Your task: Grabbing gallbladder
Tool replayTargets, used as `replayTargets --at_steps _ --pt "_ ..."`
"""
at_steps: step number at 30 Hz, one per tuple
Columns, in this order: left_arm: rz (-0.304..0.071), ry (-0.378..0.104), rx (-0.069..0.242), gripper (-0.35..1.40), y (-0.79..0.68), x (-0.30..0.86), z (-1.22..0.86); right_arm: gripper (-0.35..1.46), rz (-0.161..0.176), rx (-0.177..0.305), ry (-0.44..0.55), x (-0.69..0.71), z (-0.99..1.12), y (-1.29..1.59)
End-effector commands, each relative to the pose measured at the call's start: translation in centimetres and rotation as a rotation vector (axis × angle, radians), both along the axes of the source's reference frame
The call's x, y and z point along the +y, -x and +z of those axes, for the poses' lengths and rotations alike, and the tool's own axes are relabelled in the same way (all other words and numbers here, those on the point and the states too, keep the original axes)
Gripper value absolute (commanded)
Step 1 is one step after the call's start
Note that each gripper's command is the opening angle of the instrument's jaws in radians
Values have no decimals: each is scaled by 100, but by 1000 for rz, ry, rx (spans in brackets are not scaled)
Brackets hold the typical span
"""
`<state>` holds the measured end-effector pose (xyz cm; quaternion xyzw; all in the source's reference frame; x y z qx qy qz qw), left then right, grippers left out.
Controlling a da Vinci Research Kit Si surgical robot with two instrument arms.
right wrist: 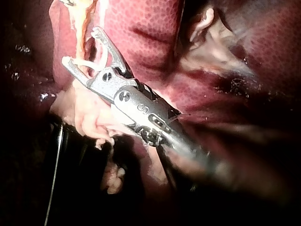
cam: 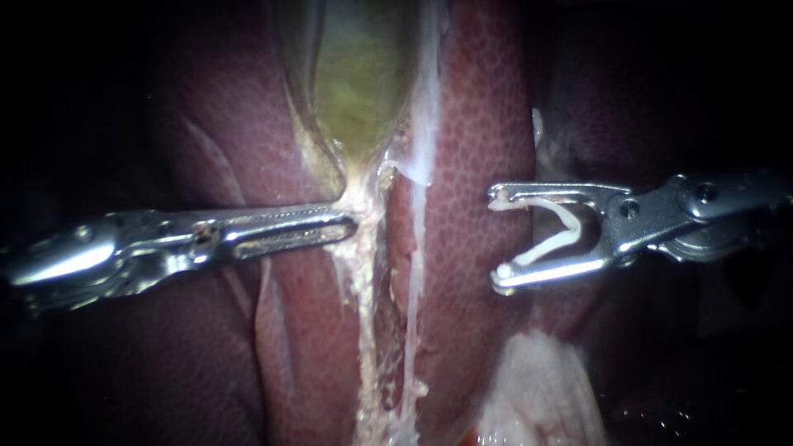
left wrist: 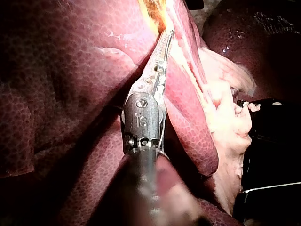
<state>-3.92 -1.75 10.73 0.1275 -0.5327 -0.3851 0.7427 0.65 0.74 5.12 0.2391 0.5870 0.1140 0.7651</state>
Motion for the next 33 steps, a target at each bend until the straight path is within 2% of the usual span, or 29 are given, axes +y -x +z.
replayTargets --at_steps 1,8,14,21,33 --pt "1 -4 -1 -35 -5 4 -5 55 0 0 0 0 0 0" --pt "-38 -15 -10 -35 -41 20 -31 55 0 0 0 0 0 1" --pt "-58 -9 -13 -35 -60 29 -45 55 0 0 0 0 1 1" --pt "-63 -4 -13 -35 -64 27 -54 55 0 0 0 0 1 1" --pt "-66 -4 -11 -35 -64 26 -55 55 0 0 0 0 0 1"
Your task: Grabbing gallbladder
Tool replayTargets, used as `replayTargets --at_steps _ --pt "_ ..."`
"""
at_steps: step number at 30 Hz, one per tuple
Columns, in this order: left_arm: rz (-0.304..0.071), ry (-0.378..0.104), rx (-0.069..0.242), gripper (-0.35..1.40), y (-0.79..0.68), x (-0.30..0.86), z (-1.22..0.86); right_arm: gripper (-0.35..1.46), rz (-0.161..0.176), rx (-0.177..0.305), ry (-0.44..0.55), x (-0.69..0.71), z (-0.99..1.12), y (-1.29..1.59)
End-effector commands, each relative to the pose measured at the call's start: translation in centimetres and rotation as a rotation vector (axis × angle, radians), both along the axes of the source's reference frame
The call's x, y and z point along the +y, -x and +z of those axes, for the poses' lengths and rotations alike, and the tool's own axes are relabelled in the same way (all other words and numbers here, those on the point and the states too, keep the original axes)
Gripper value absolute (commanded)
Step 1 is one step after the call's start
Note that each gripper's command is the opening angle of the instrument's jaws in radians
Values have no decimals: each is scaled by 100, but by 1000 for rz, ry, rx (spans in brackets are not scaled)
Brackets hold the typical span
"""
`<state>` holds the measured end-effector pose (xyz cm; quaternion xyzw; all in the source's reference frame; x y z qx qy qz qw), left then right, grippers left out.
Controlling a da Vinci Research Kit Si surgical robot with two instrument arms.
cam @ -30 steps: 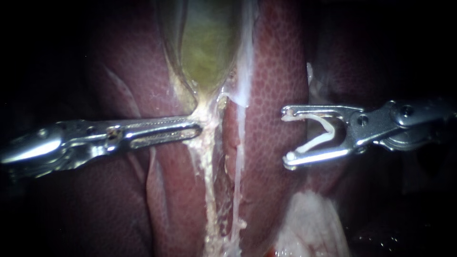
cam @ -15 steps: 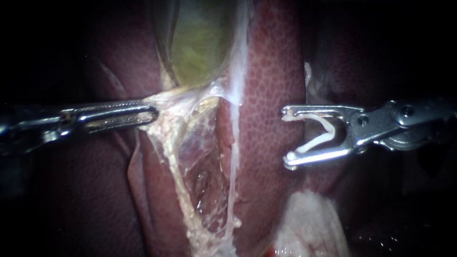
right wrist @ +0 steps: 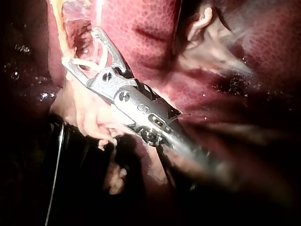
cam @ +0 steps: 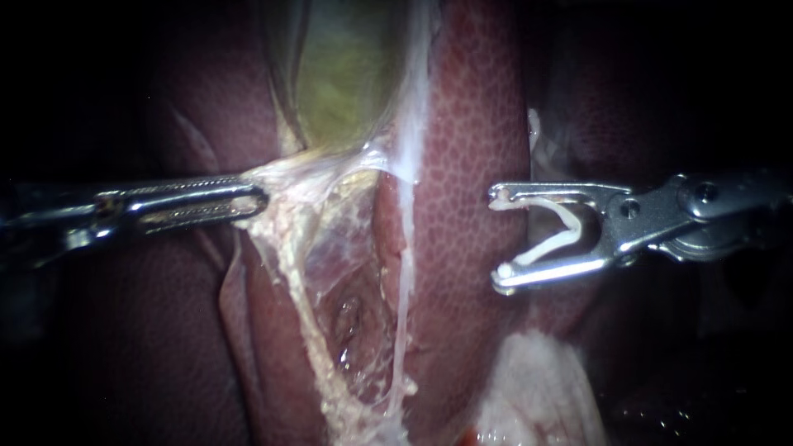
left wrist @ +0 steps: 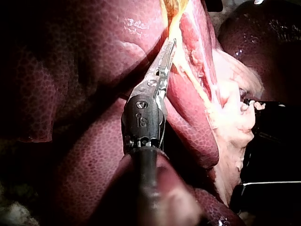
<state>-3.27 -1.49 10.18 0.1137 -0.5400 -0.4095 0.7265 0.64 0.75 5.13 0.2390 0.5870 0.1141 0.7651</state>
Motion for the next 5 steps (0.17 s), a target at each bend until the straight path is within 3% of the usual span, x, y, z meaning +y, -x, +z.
replayTargets --at_steps 1,5 --pt "0 0 0 -35 0 0 0 55 0 0 0 0 0 0" --pt "-2 0 1 -35 0 -1 -1 55 0 0 0 0 0 0"
